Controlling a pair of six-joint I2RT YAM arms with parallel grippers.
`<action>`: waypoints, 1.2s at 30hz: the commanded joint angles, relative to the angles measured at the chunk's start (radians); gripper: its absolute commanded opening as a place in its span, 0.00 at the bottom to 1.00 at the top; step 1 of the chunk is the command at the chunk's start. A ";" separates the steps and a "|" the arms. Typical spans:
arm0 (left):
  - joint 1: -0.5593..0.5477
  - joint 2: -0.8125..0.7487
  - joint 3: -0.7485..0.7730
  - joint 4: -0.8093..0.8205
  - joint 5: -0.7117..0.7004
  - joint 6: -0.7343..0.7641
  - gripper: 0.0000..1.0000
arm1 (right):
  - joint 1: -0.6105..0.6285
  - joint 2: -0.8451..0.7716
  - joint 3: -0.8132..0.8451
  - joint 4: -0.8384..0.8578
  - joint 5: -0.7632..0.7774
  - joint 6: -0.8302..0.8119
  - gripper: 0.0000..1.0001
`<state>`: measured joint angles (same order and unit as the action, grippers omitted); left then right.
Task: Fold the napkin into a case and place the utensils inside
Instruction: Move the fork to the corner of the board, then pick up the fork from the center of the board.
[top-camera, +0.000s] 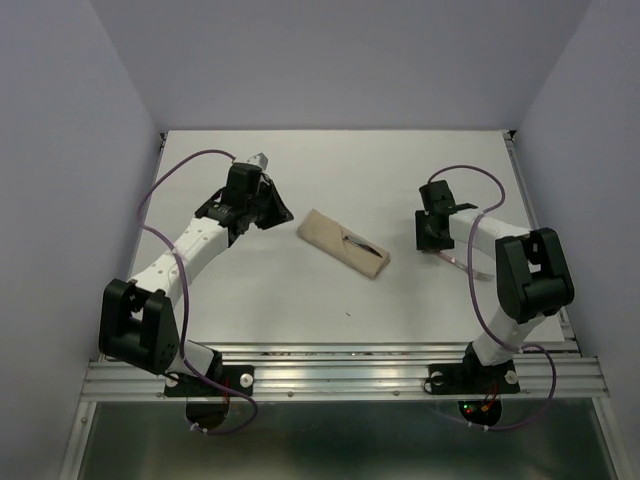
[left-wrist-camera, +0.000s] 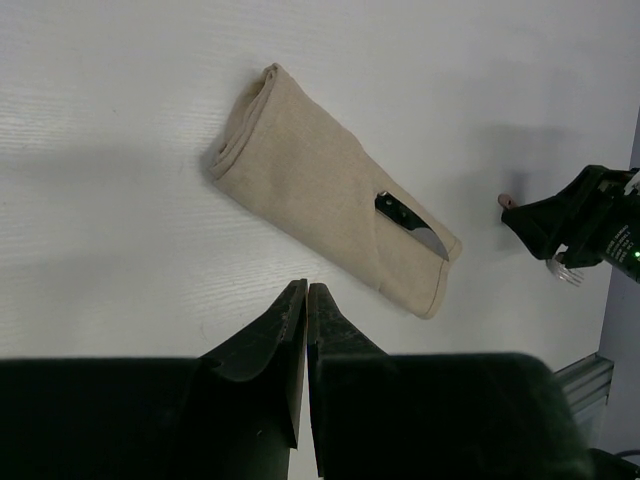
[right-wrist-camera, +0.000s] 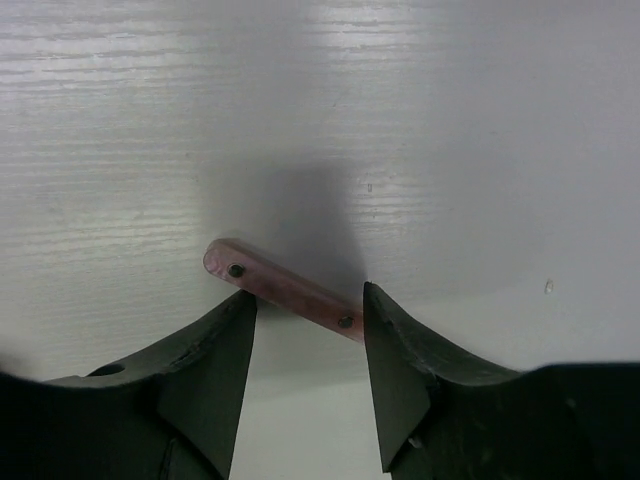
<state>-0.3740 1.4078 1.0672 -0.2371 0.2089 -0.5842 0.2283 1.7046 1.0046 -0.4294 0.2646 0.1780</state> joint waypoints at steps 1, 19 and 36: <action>-0.012 -0.001 0.057 0.004 0.000 0.014 0.16 | -0.009 0.064 -0.008 -0.006 -0.025 -0.009 0.49; -0.043 0.016 0.068 0.001 -0.020 0.000 0.15 | -0.009 0.136 0.146 0.041 -0.149 0.051 0.17; 0.004 0.275 0.217 -0.076 -0.132 0.073 0.18 | -0.009 -0.002 0.004 0.066 -0.133 0.118 0.54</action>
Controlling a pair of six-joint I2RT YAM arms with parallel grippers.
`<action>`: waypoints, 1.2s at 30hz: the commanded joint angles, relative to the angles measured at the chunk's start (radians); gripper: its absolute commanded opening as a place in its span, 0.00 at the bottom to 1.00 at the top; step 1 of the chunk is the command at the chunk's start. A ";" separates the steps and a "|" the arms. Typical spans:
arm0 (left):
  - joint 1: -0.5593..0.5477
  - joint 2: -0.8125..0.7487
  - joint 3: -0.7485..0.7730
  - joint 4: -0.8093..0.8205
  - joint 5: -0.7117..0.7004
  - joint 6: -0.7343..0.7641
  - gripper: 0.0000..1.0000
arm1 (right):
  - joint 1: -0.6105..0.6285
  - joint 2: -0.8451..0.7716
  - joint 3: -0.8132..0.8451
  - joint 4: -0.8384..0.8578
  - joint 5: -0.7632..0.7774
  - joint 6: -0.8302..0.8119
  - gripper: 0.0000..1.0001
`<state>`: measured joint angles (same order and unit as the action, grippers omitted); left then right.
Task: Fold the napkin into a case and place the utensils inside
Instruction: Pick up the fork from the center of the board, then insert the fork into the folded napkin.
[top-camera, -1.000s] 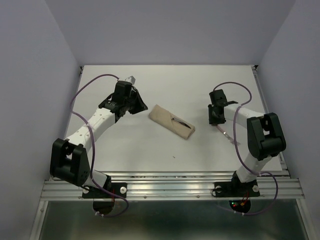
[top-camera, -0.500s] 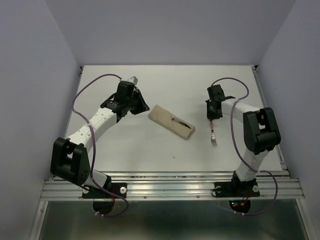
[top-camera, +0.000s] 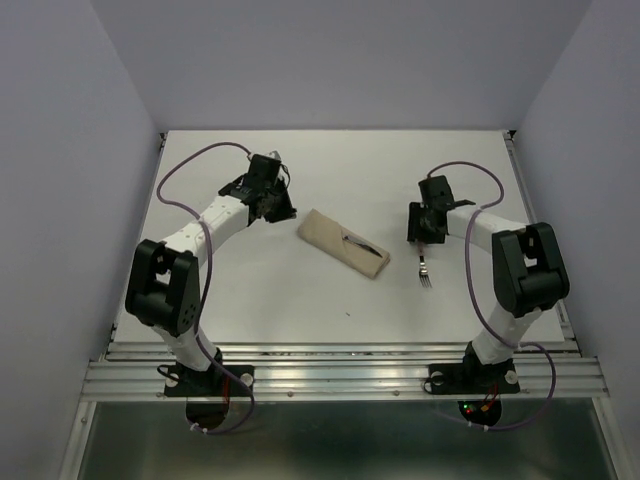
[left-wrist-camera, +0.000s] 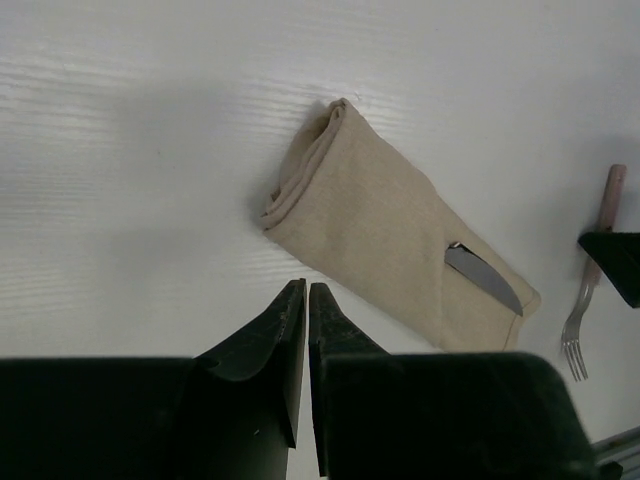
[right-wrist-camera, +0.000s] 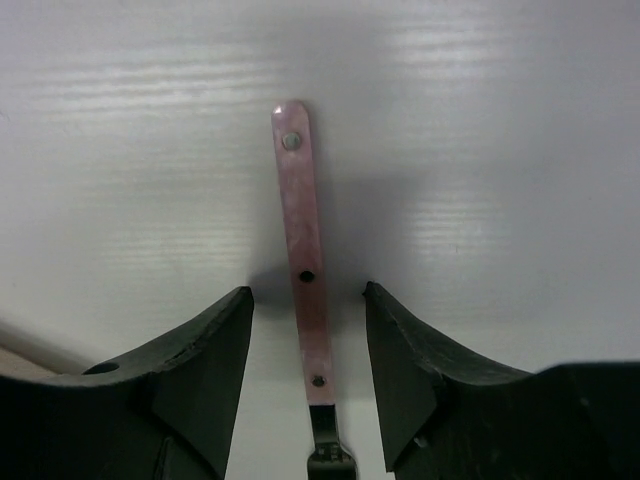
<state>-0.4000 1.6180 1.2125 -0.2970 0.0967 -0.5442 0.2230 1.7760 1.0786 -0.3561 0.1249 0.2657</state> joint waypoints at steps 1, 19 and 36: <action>0.035 0.078 0.081 -0.017 -0.015 0.033 0.18 | -0.004 -0.085 -0.086 -0.006 0.004 0.035 0.54; 0.075 0.293 0.154 0.025 0.041 0.032 0.17 | -0.004 -0.164 -0.146 -0.015 0.022 0.010 0.02; 0.086 0.361 0.128 0.058 0.115 0.007 0.13 | 0.347 -0.253 0.067 -0.253 0.074 -0.305 0.01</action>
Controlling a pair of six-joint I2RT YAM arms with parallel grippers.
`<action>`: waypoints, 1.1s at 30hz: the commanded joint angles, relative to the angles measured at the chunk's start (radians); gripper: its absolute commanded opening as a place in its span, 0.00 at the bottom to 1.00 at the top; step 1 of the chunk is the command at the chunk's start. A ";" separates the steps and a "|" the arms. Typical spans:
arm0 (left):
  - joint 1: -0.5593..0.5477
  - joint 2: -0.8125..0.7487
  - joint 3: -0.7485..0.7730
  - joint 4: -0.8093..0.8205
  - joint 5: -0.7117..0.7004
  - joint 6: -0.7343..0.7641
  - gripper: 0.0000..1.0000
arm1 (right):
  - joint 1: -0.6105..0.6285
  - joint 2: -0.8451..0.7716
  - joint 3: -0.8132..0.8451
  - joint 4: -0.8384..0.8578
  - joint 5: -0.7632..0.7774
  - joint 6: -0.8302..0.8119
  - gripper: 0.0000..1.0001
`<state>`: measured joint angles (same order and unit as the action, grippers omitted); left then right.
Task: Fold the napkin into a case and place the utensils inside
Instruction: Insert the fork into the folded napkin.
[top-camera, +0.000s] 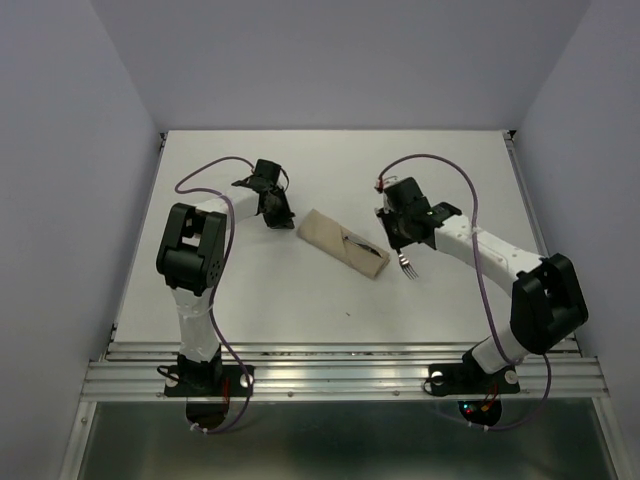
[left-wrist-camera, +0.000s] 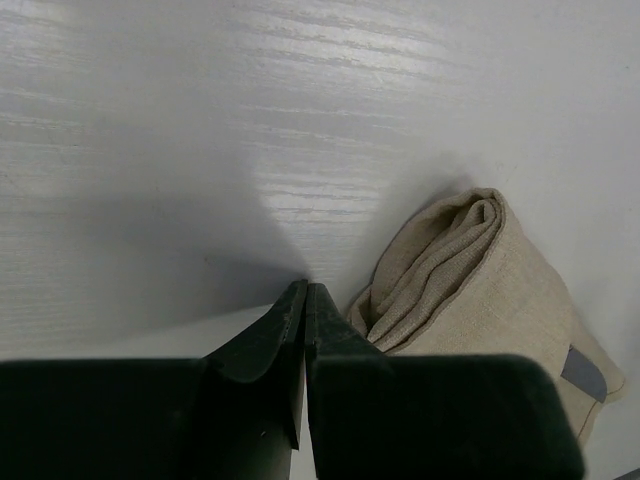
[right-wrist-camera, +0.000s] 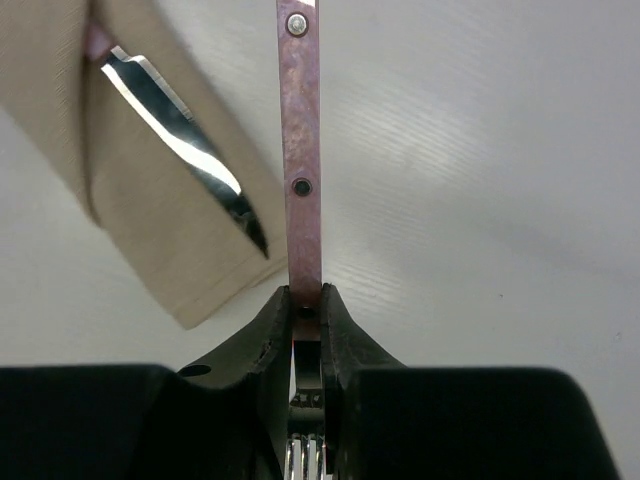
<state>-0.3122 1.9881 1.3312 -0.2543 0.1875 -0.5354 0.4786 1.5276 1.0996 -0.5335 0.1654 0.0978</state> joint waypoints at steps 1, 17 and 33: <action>-0.005 -0.012 0.010 0.018 0.032 -0.003 0.13 | 0.127 0.003 0.054 -0.085 0.040 -0.180 0.01; -0.011 0.000 0.065 -0.013 0.049 0.020 0.13 | 0.203 0.054 0.066 -0.115 -0.081 -0.366 0.01; -0.019 0.005 0.071 -0.014 0.079 0.023 0.13 | 0.221 0.147 0.085 -0.106 -0.078 -0.380 0.01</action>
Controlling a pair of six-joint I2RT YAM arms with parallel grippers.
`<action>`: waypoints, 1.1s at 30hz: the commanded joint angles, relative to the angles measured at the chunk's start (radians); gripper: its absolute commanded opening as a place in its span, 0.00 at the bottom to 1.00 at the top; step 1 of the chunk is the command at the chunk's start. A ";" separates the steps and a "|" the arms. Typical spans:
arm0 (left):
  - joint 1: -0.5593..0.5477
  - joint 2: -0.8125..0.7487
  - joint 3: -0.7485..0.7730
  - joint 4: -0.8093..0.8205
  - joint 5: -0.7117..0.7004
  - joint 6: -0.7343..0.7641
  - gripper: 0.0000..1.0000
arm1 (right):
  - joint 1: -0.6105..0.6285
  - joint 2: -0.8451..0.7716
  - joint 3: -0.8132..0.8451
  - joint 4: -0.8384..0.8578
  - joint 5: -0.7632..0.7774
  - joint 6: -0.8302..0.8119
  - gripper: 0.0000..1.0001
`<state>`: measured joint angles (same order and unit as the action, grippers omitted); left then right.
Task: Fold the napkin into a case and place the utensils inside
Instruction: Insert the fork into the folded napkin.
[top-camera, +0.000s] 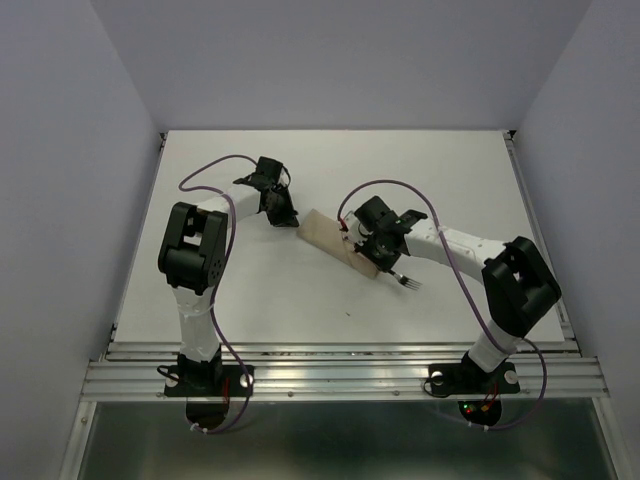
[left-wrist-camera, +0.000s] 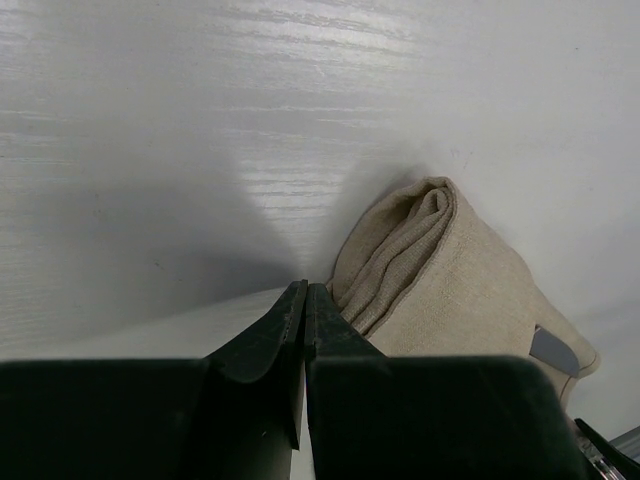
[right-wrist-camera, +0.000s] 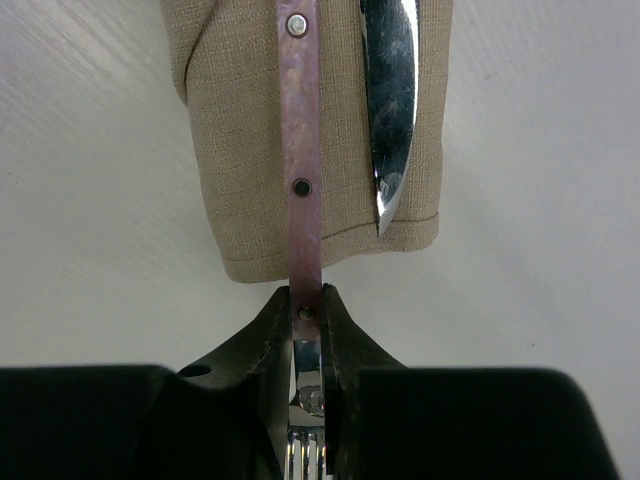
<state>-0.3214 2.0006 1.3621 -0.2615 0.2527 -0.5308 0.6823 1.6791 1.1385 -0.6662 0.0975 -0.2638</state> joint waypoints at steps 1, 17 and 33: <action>-0.013 -0.008 0.040 -0.007 0.014 0.018 0.13 | 0.017 -0.001 0.050 0.028 -0.013 -0.020 0.01; -0.039 -0.006 0.031 0.004 0.030 0.015 0.12 | 0.046 0.113 0.178 0.063 -0.055 -0.015 0.01; -0.050 -0.013 0.008 0.013 0.034 0.018 0.11 | 0.056 0.223 0.253 0.132 -0.070 -0.003 0.01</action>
<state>-0.3607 2.0129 1.3621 -0.2584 0.2657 -0.5297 0.7280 1.8828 1.3369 -0.5964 0.0437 -0.2699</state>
